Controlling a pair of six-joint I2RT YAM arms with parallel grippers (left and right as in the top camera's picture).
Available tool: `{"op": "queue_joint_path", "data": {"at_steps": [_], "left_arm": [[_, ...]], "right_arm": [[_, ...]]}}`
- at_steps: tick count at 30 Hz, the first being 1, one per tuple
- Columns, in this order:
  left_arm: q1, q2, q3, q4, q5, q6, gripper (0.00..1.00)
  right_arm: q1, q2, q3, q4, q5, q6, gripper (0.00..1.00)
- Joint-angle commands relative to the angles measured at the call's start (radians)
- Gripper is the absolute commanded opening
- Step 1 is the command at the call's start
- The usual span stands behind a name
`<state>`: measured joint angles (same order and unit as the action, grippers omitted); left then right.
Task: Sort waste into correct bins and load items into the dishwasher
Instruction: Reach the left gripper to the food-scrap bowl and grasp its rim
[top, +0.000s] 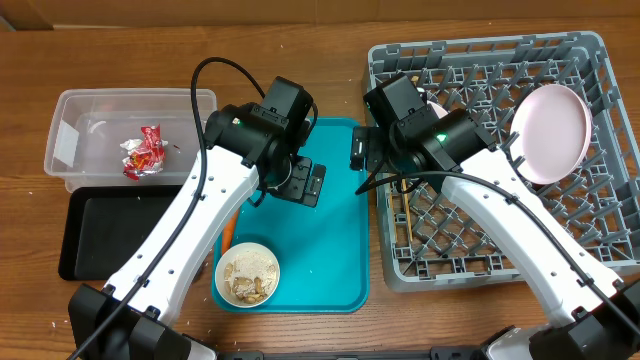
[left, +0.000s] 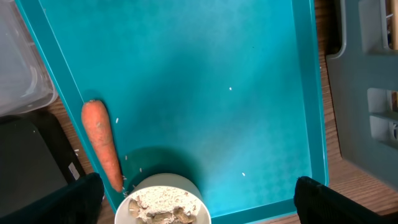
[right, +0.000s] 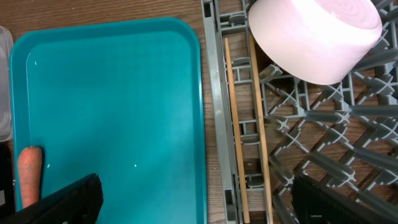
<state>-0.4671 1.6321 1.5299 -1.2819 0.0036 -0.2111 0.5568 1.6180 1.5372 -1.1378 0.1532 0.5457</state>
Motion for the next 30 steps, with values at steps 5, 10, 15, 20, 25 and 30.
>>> {"op": "queue_joint_path", "data": {"at_steps": [5,10,15,20,25,30], "left_arm": [[0.002,0.01,-0.027,-0.023,0.072,-0.027,1.0],[0.003,0.029,-0.134,-0.037,0.051,-0.103,0.99],[-0.004,0.028,-0.245,0.007,0.077,-0.161,0.84],[-0.095,0.028,-0.28,-0.026,0.1,-0.119,0.79],[-0.205,0.028,-0.352,-0.014,0.032,-0.245,0.87],[-0.197,0.029,-0.459,0.075,0.127,-0.269,0.77]], "right_arm": [[-0.003,0.0,0.005,-0.008,-0.002,-0.003,1.0],[-0.006,0.0,0.005,-0.042,0.021,0.012,1.0],[-0.128,0.0,0.005,-0.052,0.072,0.091,1.0],[-0.321,0.0,0.005,-0.074,-0.111,0.062,1.0],[-0.394,0.0,0.005,-0.1,-0.171,0.048,1.0],[-0.395,0.0,0.005,-0.106,-0.171,0.014,1.0]]}}
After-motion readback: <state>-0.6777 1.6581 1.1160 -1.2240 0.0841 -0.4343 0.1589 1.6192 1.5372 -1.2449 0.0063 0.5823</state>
